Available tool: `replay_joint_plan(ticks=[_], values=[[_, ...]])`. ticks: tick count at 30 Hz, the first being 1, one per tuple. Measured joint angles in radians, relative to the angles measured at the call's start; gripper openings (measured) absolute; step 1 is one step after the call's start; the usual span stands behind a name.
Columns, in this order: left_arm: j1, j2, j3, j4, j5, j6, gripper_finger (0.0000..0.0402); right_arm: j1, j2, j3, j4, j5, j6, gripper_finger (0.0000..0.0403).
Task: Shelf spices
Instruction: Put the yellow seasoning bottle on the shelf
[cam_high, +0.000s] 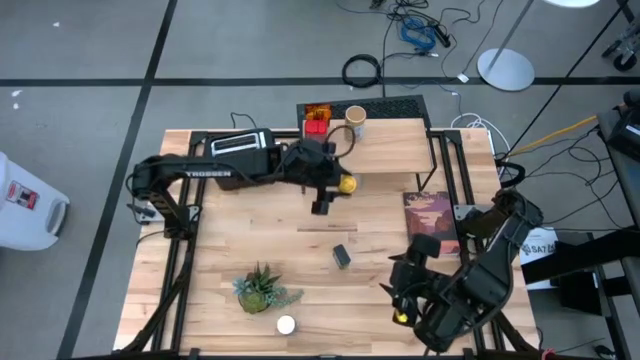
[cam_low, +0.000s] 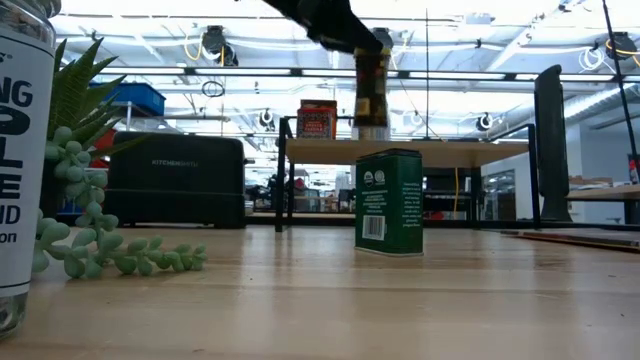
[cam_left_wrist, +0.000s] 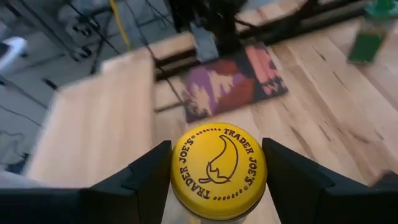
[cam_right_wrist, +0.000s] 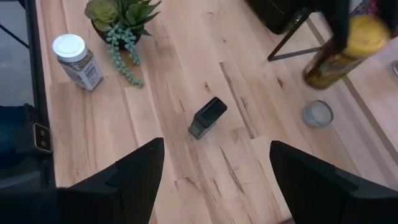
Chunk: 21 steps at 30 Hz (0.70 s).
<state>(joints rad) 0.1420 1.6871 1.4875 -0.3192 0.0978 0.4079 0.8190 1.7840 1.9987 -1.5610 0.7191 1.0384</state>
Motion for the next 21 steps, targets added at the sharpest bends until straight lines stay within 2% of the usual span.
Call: replay_joint_plan(ticks=[4, 9, 16, 21], values=[[0.035, 0.000, 0.083, -0.042, -0.001, 0.002, 0.0228, 0.029, 0.000, -0.009, -0.004, 0.026, 0.039, 0.0279], [0.093, -0.002, 0.156, -0.061, -0.003, 0.018, 0.0228, 0.051, 0.000, -0.092, -0.005, 0.027, 0.105, 0.0279], [0.174, 0.007, 0.164, -0.071, 0.003, 0.018, 0.0228, 0.067, 0.001, -0.229, 0.009, 0.009, 0.199, 0.0279], [0.214, 0.029, 0.164, -0.086, 0.029, 0.018, 0.0228, 0.073, 0.002, -0.267, 0.029, 0.016, 0.222, 0.0279]])
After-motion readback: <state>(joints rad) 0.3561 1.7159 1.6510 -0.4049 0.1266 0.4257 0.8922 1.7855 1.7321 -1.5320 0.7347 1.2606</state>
